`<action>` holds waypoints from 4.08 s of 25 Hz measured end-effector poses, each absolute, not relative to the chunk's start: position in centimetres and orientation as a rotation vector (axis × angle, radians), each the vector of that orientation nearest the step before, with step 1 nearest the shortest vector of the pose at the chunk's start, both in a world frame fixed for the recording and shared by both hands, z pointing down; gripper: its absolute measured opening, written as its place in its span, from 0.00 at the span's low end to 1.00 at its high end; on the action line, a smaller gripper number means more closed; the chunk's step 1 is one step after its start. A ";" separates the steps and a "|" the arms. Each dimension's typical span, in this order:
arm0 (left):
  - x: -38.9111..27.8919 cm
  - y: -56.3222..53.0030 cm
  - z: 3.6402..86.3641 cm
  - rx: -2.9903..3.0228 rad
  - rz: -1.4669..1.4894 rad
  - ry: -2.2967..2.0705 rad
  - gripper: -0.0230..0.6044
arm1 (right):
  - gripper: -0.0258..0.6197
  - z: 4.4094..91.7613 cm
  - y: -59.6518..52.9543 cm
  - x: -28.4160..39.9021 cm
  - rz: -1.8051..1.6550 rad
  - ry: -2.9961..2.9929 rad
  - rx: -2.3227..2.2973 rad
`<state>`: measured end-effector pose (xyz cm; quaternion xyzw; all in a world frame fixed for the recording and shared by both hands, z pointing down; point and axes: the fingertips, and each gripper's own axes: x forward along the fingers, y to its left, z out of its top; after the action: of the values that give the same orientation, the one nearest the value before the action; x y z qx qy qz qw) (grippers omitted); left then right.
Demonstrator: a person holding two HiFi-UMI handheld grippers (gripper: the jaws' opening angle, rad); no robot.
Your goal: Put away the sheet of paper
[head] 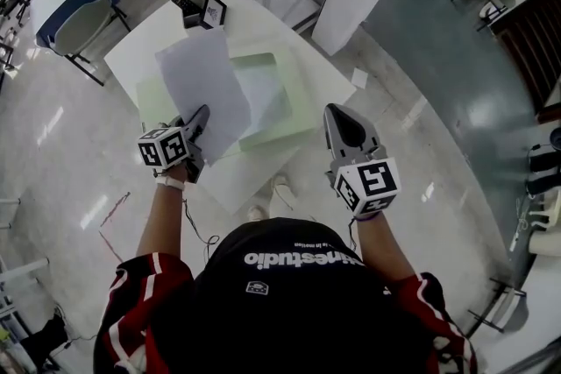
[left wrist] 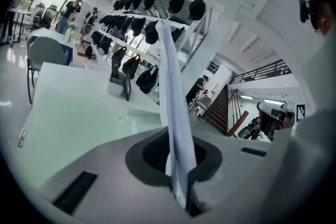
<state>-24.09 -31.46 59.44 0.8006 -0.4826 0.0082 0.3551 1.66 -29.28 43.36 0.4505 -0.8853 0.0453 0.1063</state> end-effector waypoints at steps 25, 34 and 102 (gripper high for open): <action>-27.1 -33.8 68.5 1.919 0.069 -1.062 0.04 | 0.03 45.6 -30.3 3.0 0.197 -2.560 1.323; -27.6 -31.7 70.7 1.847 0.041 -1.031 0.04 | 0.03 45.6 -30.1 2.7 0.200 -2.566 1.323; -21.1 -35.6 75.9 1.492 0.081 -0.933 0.04 | 0.03 46.3 -31.7 6.3 0.248 -2.548 1.373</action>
<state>-21.07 -35.62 75.90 0.6532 -0.4086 0.0354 0.6365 6.32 -31.74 46.26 0.4693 -0.8710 0.0846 0.1179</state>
